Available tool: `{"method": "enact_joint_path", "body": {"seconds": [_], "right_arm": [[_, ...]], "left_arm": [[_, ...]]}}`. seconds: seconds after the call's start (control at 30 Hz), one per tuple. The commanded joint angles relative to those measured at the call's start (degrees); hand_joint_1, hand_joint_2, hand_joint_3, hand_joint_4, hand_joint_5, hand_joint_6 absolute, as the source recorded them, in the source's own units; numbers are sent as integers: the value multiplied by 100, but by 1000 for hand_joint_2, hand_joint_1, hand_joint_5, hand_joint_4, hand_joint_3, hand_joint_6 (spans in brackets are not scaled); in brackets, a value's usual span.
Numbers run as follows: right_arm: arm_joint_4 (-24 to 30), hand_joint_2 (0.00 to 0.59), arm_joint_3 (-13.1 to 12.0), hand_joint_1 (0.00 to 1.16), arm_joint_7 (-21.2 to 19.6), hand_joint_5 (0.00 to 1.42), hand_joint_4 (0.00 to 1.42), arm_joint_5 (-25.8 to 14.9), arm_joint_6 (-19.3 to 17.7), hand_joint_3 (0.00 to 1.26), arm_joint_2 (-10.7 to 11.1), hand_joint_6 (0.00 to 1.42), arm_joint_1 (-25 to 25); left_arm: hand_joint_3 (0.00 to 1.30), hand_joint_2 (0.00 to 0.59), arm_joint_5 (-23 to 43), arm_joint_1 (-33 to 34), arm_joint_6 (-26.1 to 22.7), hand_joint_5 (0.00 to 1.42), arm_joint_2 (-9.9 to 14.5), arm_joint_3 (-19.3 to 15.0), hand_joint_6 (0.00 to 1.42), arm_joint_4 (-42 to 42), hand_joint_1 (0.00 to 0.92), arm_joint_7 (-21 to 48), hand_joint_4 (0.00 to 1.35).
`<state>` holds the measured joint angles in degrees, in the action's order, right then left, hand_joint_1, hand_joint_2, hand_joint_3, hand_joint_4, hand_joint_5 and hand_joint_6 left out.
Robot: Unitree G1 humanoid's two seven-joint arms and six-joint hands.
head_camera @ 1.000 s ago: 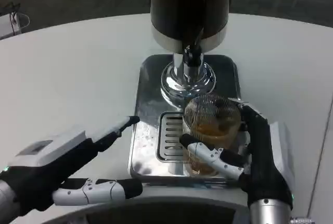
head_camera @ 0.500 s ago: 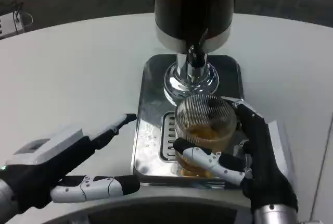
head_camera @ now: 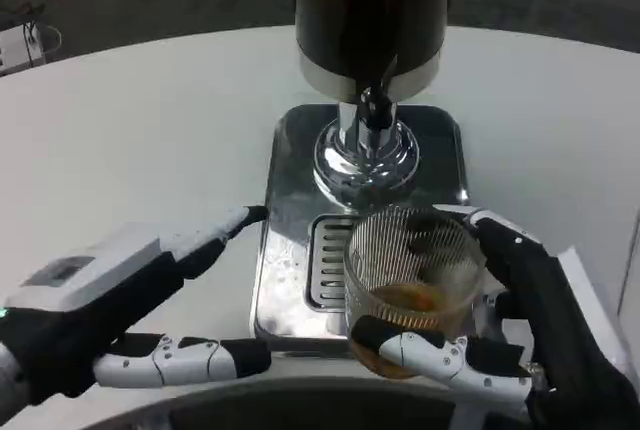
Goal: Grasp the cup under the faucet to collect the drink, then remove the cup.
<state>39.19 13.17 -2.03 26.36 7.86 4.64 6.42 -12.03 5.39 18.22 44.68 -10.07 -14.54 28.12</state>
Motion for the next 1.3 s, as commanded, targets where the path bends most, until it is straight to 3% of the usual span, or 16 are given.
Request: {"method": "enact_joint_path", "body": {"seconds": [0.03, 0.3, 0.47, 0.93, 1.3], "right_arm": [[669, 260, -166, 993, 422, 1424, 1424, -184, -58, 1186, 220, 1424, 245], [1133, 250, -356, 993, 918, 1424, 1421, -351, -241, 1182, 603, 1424, 602], [1349, 249, -491, 993, 1129, 1424, 1424, -455, -336, 1182, 803, 1424, 663], [1608, 245, -837, 984, 1303, 1424, 1424, -595, -469, 1182, 946, 1424, 831], [1696, 245, -933, 980, 1350, 1424, 1424, -613, -459, 1172, 953, 1424, 906]], "left_arm": [[21, 85, -109, -227, 195, 10, 182, -79, 166, -245, 0, 78, 0], [10, 85, -114, -500, 487, 0, 385, -221, 161, -567, 0, 167, 0], [1, 85, -208, -663, 568, 0, 378, -326, 130, -782, 0, 149, 0], [0, 84, -596, -1124, 497, 0, 114, -513, 47, -1423, 0, 46, 0], [0, 83, -635, -1184, 448, 0, 9, -527, 44, -1503, 0, 70, 0]]}}
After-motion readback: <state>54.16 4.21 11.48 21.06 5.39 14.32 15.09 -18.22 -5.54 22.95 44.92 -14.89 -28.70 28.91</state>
